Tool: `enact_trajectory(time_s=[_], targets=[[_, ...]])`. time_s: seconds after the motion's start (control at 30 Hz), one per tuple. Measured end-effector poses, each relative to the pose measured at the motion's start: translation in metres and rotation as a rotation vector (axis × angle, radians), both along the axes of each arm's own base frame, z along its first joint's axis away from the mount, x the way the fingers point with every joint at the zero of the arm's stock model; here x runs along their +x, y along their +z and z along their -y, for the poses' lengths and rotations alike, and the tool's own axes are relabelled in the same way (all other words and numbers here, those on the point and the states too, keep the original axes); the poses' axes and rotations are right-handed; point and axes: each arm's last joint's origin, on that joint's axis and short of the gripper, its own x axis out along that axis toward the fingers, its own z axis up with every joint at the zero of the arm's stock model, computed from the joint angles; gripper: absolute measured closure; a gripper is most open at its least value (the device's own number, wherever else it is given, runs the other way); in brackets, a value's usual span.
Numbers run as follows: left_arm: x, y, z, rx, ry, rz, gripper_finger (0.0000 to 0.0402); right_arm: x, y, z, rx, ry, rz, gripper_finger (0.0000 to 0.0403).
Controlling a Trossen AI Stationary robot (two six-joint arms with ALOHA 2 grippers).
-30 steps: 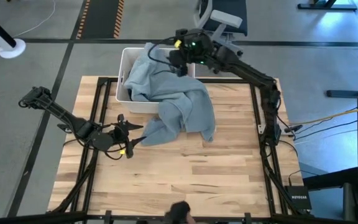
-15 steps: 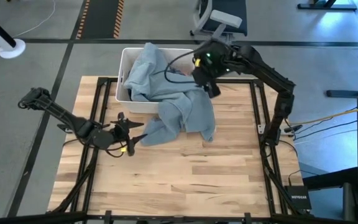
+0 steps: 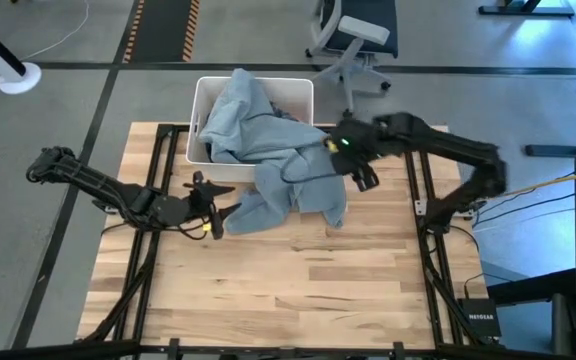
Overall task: Sort clothes
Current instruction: Put the blue pants into the white bin
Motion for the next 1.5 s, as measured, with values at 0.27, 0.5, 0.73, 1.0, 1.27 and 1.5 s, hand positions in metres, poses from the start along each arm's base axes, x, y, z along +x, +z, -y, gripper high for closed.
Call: enact_trajectory(time_s=[0.27,0.5,0.73,1.0,1.27,1.5], targets=[[0.000,-0.004,-0.001,-0.040,0.006,-0.017,0.0176,-0.072,-0.049,-0.017,-0.077,-0.129,0.267,0.0139],[0.015,-0.021,0.010,0.046,-0.047,-0.125,0.0176,-0.100,-0.097,-0.022,-0.079,-0.189,0.397,0.0139],[0.038,-0.052,0.019,0.074,-0.033,-0.227,0.0176,-0.100,-0.145,-0.023,-0.063,-0.185,0.470,0.0139],[0.056,-0.089,0.012,0.114,0.067,-0.348,0.0176,-0.096,-0.186,-0.022,-0.101,-0.114,0.434,0.0139],[0.074,-0.108,-0.002,0.179,0.162,-0.364,0.0176,-0.079,-0.208,-0.022,-0.039,-0.010,0.484,0.0139],[0.090,-0.118,-0.007,0.214,0.143,-0.324,0.0176,-0.054,-0.216,-0.022,0.123,0.034,0.634,0.0139]])
